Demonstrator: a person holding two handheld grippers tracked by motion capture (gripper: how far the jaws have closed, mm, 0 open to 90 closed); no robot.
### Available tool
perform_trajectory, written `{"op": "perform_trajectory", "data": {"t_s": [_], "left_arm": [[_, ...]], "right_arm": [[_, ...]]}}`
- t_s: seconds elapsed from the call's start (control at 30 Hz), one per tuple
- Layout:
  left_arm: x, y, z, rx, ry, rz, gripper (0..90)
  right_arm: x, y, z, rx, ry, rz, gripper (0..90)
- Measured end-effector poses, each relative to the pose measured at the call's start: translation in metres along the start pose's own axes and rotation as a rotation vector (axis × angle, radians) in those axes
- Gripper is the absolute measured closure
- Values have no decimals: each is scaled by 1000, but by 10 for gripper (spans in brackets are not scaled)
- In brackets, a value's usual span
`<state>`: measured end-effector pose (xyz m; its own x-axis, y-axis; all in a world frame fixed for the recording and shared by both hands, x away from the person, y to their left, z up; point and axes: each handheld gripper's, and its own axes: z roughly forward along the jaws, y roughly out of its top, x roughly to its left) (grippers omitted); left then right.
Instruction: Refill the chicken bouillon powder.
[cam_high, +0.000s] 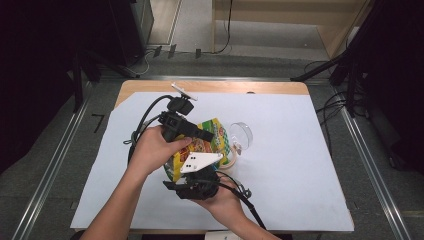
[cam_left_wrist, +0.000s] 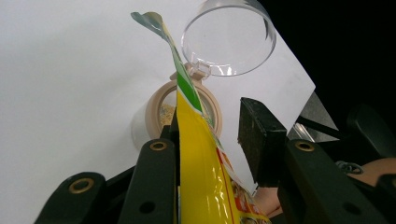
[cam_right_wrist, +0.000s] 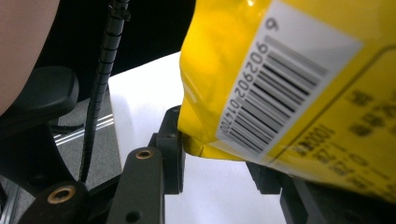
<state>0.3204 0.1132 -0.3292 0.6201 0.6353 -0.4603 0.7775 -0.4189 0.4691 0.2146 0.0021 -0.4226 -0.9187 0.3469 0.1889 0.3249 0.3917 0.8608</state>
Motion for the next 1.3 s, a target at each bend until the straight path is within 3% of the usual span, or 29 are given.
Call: {"op": "perform_trajectory", "data": {"t_s": [0.43, 0.57, 0.97, 1.3], "left_arm": [[0, -1, 1, 7, -3, -2, 687], [-3, -1, 2, 16, 14, 1, 687], [-5, -2, -2, 9, -9, -13, 690], [-3, -2, -5, -13, 18, -21, 679]], "right_arm": [[-1, -2, 2, -4, 4, -1, 634], [-2, -3, 3, 0, 9, 6, 635], [-2, -3, 4, -9, 19, -2, 641], [-4, 1, 5, -14, 44, 15, 641]]}}
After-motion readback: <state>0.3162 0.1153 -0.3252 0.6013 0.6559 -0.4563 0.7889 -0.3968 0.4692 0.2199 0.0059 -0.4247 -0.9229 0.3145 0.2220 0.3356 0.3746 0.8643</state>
